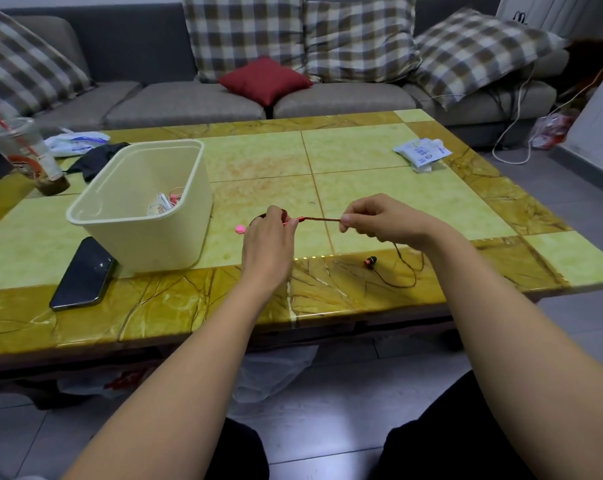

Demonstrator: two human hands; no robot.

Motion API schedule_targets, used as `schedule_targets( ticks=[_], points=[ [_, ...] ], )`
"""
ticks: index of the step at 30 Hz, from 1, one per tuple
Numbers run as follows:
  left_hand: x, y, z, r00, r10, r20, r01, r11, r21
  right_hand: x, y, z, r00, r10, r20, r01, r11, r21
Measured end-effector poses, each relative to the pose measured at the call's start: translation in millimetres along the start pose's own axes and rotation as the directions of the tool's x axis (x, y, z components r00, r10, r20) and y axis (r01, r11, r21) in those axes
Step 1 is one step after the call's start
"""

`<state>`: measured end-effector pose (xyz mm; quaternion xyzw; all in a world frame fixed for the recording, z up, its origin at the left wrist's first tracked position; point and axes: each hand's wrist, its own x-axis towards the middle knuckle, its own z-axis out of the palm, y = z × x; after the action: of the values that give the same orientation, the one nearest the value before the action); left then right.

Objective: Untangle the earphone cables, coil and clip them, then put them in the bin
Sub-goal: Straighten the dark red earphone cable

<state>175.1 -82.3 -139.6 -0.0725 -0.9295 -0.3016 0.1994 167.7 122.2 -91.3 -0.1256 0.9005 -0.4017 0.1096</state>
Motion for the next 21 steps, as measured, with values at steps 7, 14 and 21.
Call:
schedule_targets(
  ticks=[7,14,21],
  points=[
    [-2,-12,-1,0.998,-0.05,0.044,0.049,0.998,0.036,5,39,-27,0.854,0.217,-0.473,-0.241,0.971,0.011],
    [-4,-9,1,0.993,-0.081,0.087,0.079,0.997,0.026,17,43,-19,0.592,0.246,-0.767,-0.614,0.754,-0.232],
    [-3,-3,5,0.984,-0.038,0.174,0.048,0.997,-0.057,17,-9,28,0.987,-0.139,-0.076,0.136,0.99,-0.036]
  ],
)
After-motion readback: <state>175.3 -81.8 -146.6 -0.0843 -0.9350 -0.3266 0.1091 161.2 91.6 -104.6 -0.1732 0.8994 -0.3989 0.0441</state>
